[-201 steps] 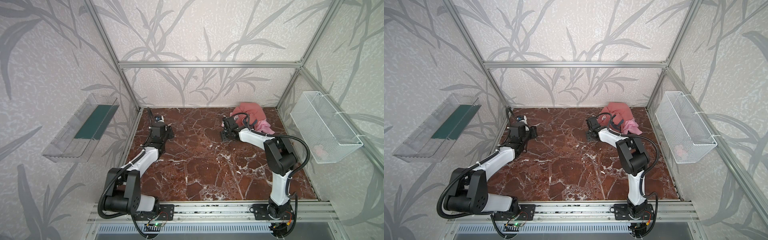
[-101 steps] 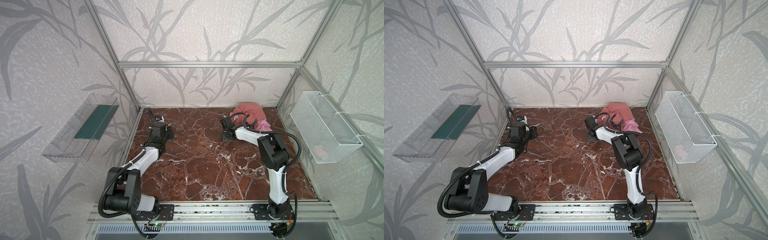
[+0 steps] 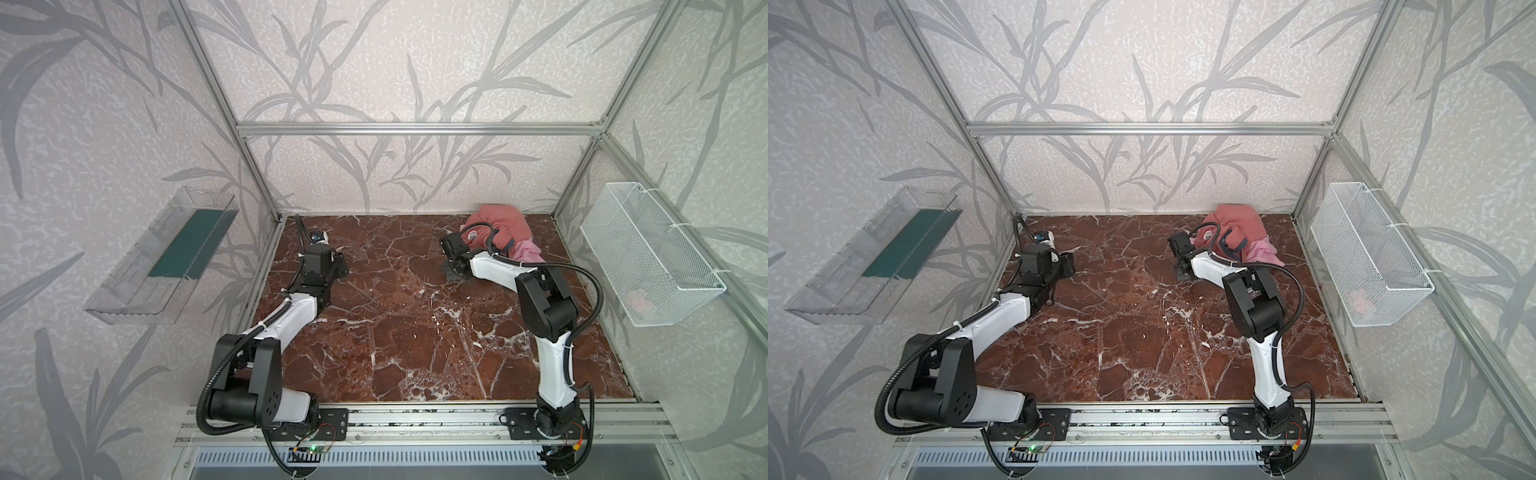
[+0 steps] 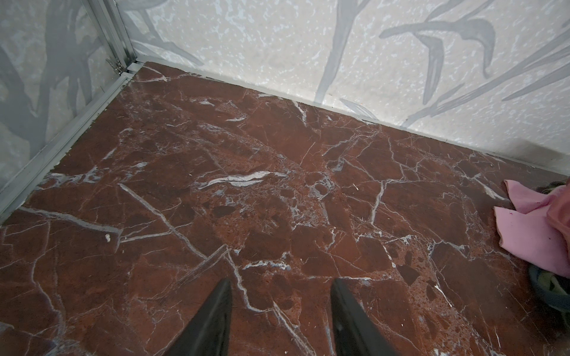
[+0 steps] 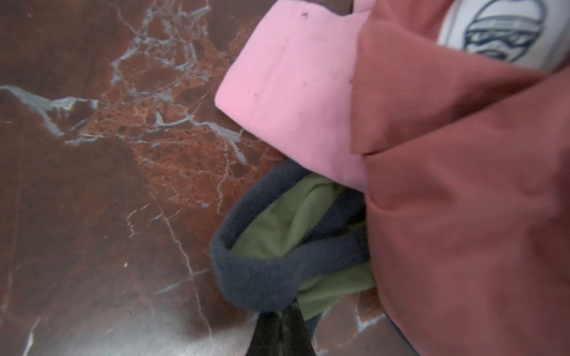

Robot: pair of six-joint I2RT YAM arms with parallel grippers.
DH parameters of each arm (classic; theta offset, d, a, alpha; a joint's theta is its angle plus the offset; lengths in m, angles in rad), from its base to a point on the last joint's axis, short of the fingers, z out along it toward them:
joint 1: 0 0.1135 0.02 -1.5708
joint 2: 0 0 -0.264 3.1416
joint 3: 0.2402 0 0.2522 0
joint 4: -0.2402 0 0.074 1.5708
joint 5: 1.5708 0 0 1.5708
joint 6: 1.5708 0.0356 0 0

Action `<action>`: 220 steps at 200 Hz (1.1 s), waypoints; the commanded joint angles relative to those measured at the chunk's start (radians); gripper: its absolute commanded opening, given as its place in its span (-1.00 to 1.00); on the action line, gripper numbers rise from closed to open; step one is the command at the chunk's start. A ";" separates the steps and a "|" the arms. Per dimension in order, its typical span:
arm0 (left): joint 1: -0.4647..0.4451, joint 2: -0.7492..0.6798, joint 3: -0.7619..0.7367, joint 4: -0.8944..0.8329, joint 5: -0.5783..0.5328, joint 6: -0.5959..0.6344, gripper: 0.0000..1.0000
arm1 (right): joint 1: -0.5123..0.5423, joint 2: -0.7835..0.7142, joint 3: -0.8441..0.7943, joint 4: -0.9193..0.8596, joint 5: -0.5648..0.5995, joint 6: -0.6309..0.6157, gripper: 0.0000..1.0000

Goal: Pick out a specific cloth from the pile
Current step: 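Reach the right gripper to the pile and grasp the green shirt's trim, then lift the green shirt high with the right gripper, pulling it from the pile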

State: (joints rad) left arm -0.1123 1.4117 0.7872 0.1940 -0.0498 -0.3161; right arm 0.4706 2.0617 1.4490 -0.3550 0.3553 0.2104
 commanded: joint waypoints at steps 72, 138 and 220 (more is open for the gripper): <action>-0.002 -0.051 0.039 0.004 0.033 -0.042 -0.02 | -0.050 -0.517 -0.091 -0.033 0.001 -0.017 -1.00; -0.003 -0.063 0.047 -0.001 0.046 -0.057 -0.03 | -0.181 -0.679 -0.002 -0.106 -0.146 0.009 -1.00; -0.003 -0.103 0.040 -0.021 0.056 -0.070 -0.04 | -0.280 -0.631 0.286 -0.283 -0.346 0.031 -1.00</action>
State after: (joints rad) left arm -0.1123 1.3441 0.8036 0.1867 0.0006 -0.3691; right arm 0.2024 1.4265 1.6253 -0.6075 0.0864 0.2253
